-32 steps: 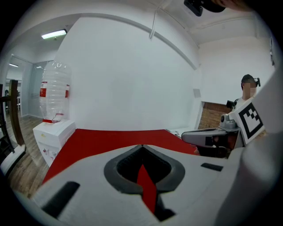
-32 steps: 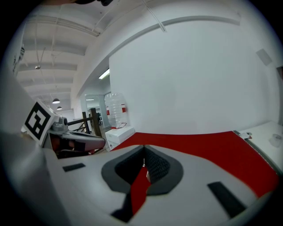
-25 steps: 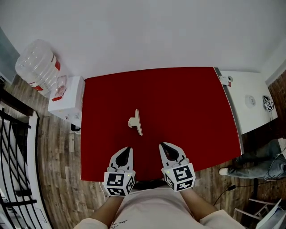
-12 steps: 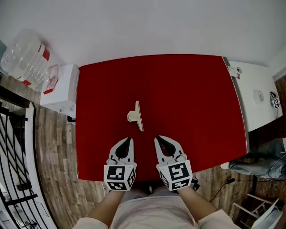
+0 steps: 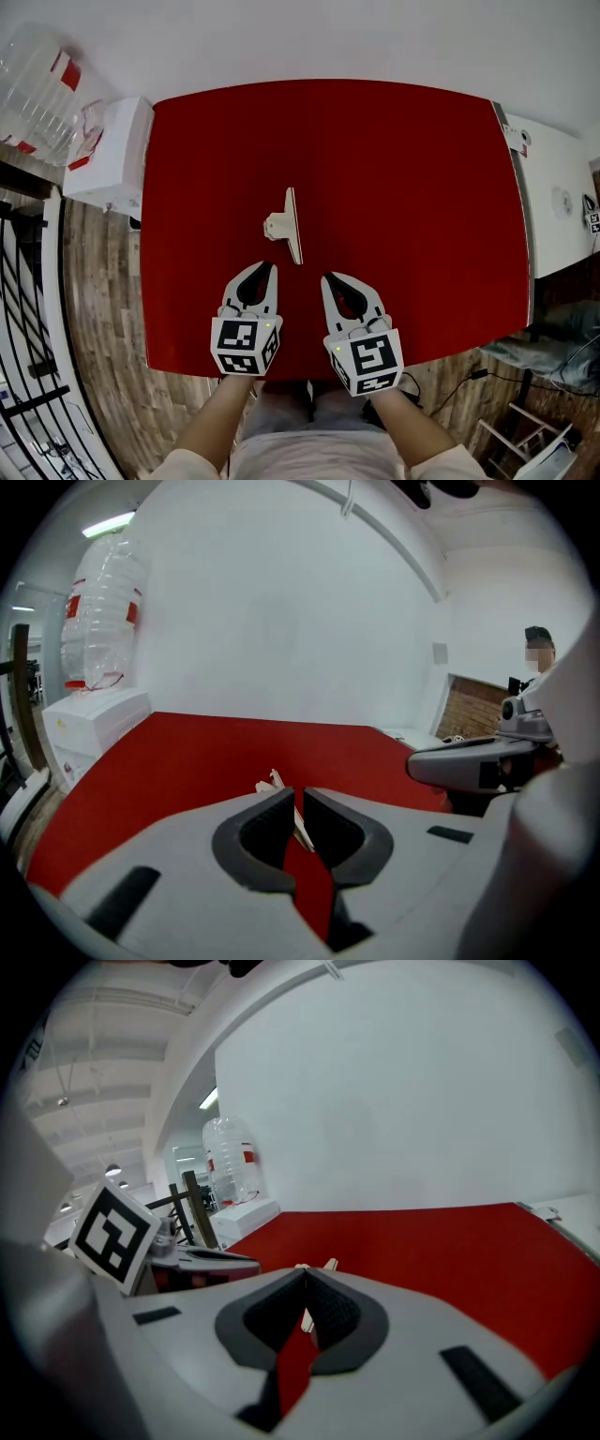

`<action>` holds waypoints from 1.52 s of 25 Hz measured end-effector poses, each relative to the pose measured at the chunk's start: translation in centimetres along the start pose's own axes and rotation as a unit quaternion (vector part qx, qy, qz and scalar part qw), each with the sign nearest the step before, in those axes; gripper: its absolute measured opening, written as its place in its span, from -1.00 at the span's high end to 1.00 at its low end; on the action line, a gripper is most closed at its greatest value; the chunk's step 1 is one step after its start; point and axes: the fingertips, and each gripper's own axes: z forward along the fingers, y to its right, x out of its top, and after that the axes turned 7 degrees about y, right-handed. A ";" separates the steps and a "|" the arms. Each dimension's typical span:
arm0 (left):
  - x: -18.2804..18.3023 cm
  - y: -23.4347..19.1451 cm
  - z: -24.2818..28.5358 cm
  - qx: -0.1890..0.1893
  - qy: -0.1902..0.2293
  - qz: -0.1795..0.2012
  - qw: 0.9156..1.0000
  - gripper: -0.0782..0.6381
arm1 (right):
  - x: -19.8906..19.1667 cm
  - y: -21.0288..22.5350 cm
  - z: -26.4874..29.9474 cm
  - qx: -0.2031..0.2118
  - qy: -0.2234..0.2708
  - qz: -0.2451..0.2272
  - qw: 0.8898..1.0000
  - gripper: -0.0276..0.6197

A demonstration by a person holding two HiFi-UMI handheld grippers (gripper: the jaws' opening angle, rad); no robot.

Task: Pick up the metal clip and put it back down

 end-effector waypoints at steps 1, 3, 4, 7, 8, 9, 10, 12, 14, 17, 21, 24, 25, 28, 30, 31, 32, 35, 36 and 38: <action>-0.3 -0.4 0.5 0.002 -0.002 -0.007 1.000 0.73 | -0.2 0.0 0.3 0.001 -0.001 0.001 1.000 0.90; -1.1 -1.2 1.6 0.004 -0.007 -0.017 1.000 0.64 | -0.8 0.0 0.6 0.002 -0.003 0.003 1.000 0.90; -1.5 -1.5 2.2 0.005 -0.011 -0.020 1.000 0.60 | -1.2 0.0 0.7 0.003 -0.005 0.006 1.000 0.90; -2.9 -2.4 4.2 0.008 -0.027 -0.033 0.999 0.49 | -2.2 0.0 1.1 0.000 -0.012 0.017 1.000 0.90; -3.2 -2.7 4.7 0.009 -0.029 -0.042 0.999 0.46 | -2.5 0.1 1.2 -0.002 -0.014 0.021 1.000 0.90; -3.4 -2.9 5.2 0.008 -0.031 -0.052 0.998 0.43 | -2.7 0.1 1.4 -0.002 -0.016 0.024 1.000 0.90; -3.5 -3.1 5.6 0.008 -0.031 -0.061 0.998 0.40 | -2.9 0.1 1.5 -0.003 -0.017 0.026 1.000 0.90; -3.9 -3.5 6.6 0.007 -0.035 -0.076 0.996 0.35 | -3.2 0.3 1.8 -0.003 -0.020 0.029 0.999 0.90; -4.4 -3.9 7.4 0.010 -0.041 -0.090 0.995 0.29 | -3.3 0.6 2.1 -0.005 -0.022 0.031 0.999 0.90; -4.6 -4.5 8.1 0.014 -0.042 -0.103 0.994 0.28 | -3.4 1.3 2.2 -0.011 -0.023 0.034 0.999 0.90; -4.8 -5.1 8.9 0.011 -0.043 -0.107 0.993 0.28 | -3.8 2.4 2.4 -0.023 -0.025 0.037 0.999 0.90; -4.9 -5.3 9.3 0.008 -0.042 -0.123 0.992 0.29 | -4.1 3.1 2.4 -0.030 -0.028 0.041 0.998 0.90; -4.9 -5.2 9.4 0.005 -0.041 -0.132 0.990 0.29 | -4.3 3.2 2.4 -0.031 -0.029 0.041 0.998 0.90; -4.9 -5.2 9.8 -0.002 -0.042 -0.159 0.986 0.39 | -4.6 3.2 2.6 -0.032 -0.031 0.040 0.998 0.90; -4.7 -5.3 9.9 -0.005 -0.039 -0.178 0.983 0.56 | -4.6 3.2 2.7 -0.031 -0.032 0.039 0.998 0.90; -4.6 -5.3 10.0 -0.009 -0.037 -0.189 0.981 0.59 | -4.7 3.1 2.7 -0.031 -0.033 0.039 0.998 0.90; -4.4 -5.2 10.0 -0.014 -0.035 -0.200 0.979 0.61 | -4.7 3.1 2.8 -0.031 -0.033 0.039 0.998 0.90; -3.6 -4.4 10.1 -0.034 -0.027 -0.231 0.972 0.71 | -4.7 3.0 2.7 -0.031 -0.033 0.040 0.998 0.90; -3.4 -4.1 10.1 -0.038 -0.025 -0.234 0.971 0.75 | -4.7 3.0 2.7 -0.031 -0.033 0.040 0.998 0.90; -3.0 -3.5 9.9 -0.044 -0.024 -0.219 0.974 0.75 | -4.7 2.9 2.7 -0.030 -0.032 0.039 0.998 0.90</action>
